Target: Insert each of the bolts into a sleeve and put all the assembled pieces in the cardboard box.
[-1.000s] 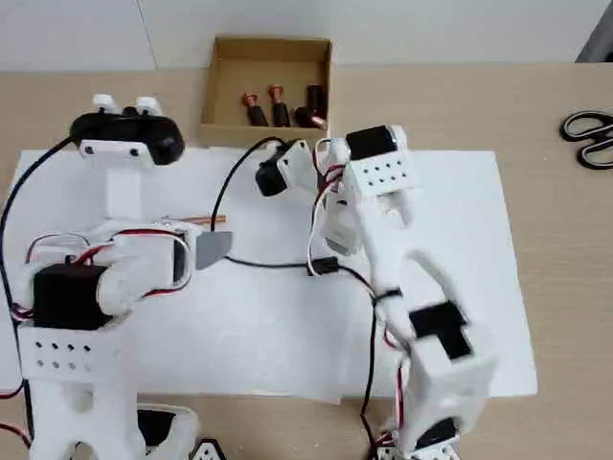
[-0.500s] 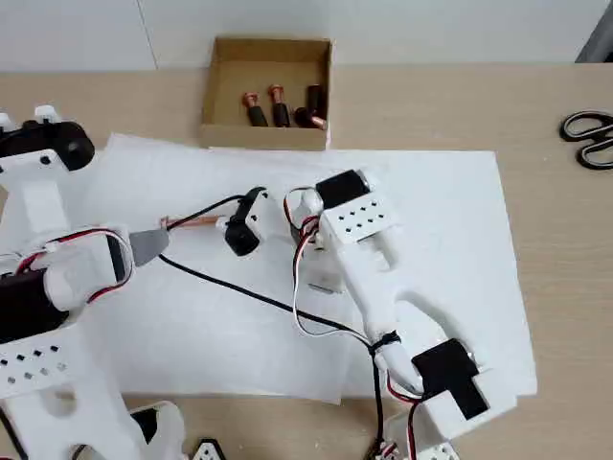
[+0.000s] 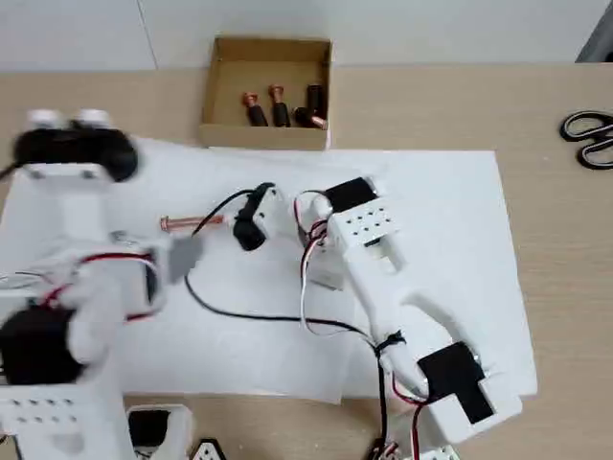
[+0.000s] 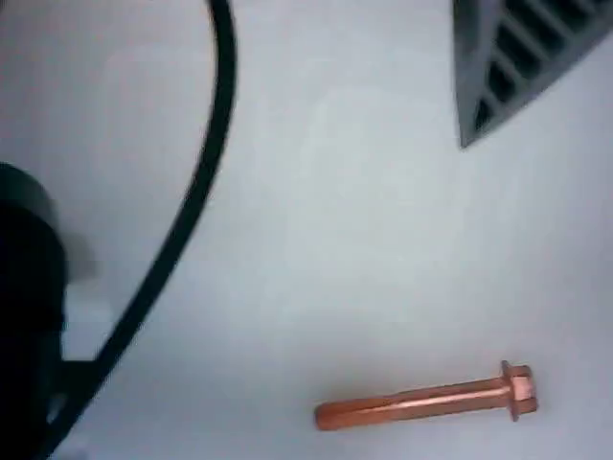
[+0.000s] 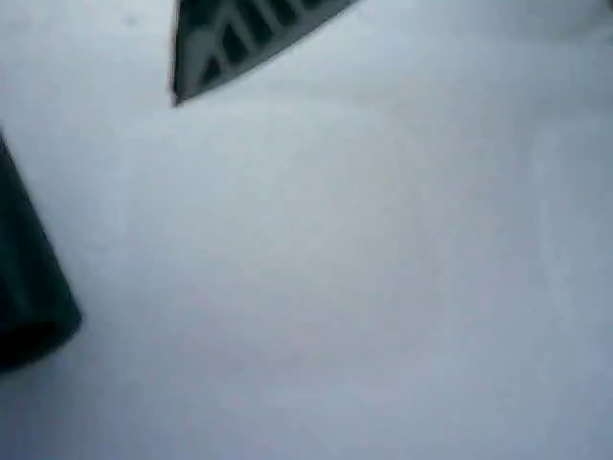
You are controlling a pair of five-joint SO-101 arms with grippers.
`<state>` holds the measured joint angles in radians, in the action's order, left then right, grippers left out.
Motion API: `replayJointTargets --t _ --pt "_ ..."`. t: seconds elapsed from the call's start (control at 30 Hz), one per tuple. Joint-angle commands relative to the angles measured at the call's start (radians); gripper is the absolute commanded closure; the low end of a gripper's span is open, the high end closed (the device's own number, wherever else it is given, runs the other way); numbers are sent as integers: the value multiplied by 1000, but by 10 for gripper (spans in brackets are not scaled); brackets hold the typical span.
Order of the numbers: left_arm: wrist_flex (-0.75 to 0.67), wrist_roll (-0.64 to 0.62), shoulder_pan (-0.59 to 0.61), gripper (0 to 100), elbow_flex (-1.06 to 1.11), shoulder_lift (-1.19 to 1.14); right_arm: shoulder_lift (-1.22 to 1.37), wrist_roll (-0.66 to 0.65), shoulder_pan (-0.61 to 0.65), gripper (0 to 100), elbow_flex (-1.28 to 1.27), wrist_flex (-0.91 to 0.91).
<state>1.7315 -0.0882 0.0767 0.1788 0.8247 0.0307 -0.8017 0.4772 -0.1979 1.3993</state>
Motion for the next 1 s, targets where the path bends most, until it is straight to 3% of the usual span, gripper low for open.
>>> replayJointTargets --t 0.0,0.13,0.5,0.97 --pt "-48 -52 -61 687 -38 25 -45 2 -1 701 5 -7" --pt "-51 -51 -57 687 -39 52 -45 2 -1 701 3 -4" --pt "-18 -51 224 687 -31 370 -45 2 44 702 -38 -35" --pt "-80 -37 376 687 130 371 133 2 41 702 -34 -159"
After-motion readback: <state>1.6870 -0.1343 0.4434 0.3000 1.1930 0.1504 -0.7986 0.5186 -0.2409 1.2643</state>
